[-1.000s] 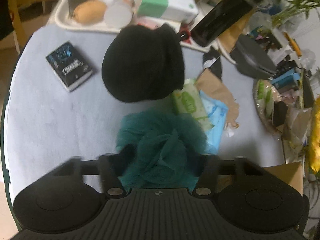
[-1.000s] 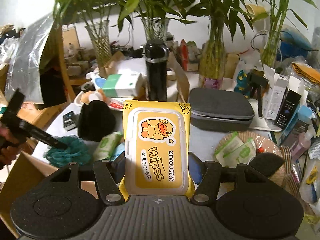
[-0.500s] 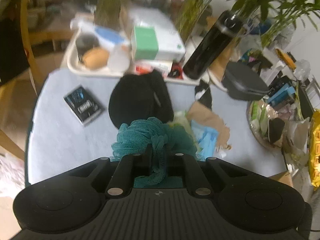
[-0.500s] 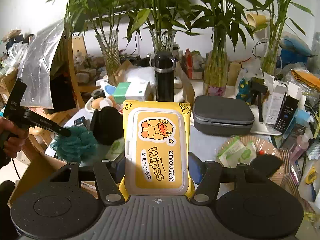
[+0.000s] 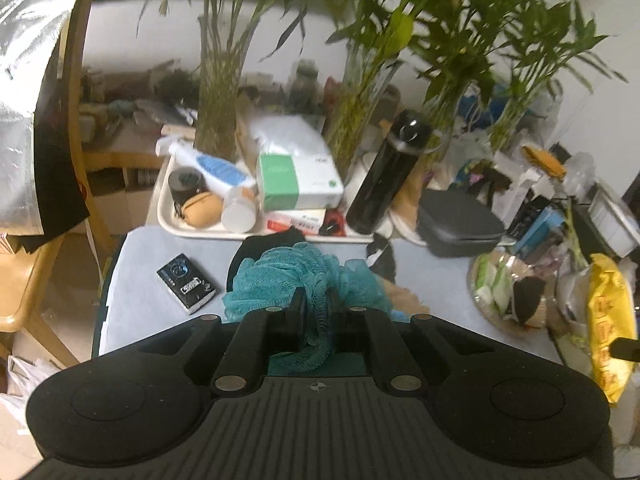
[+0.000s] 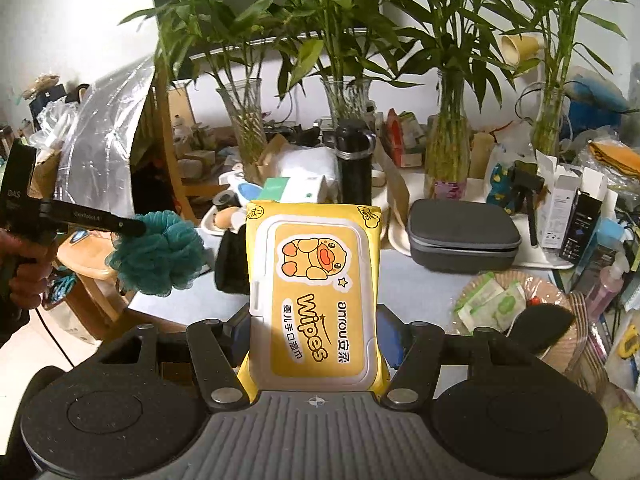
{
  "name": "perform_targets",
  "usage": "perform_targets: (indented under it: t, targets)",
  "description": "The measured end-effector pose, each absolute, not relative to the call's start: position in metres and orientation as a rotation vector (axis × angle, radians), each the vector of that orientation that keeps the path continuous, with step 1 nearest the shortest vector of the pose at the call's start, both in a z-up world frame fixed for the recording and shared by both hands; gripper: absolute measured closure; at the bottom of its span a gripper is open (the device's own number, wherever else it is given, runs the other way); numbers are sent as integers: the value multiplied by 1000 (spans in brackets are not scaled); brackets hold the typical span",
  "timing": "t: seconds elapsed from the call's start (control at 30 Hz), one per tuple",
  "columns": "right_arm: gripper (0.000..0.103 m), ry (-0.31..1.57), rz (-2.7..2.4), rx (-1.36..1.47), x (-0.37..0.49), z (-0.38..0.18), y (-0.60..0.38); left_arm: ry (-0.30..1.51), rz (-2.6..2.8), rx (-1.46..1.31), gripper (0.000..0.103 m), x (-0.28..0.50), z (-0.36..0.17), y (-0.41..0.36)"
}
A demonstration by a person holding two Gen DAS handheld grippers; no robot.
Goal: Organize soft objects
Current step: 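Drop the loofah into the box with the left gripper while the right drops the wipes pack in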
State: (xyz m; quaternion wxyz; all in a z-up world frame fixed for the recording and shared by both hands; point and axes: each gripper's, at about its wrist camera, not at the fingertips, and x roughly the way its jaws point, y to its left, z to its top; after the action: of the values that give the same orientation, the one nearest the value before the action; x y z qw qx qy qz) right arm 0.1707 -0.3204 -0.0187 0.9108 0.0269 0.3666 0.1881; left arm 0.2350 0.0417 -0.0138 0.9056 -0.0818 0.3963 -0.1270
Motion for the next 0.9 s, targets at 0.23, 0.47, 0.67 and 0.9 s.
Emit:
perform_targets:
  t: [0.23,0.47,0.67,0.9]
  targets:
    - [38,776,399,58,154,-15,-314,749,-313,-158,94,197,17,29]
    - [38,803,419,57,138,-19,-302,693,-383,-145,94,154,34,9]
    - [38,816,438,47,127,-21,-294,714,-424,-129,94,130,23,-6]
    - [38,840,446,42,121,-25,-287,767,-405,-80,94,120,-12,-16]
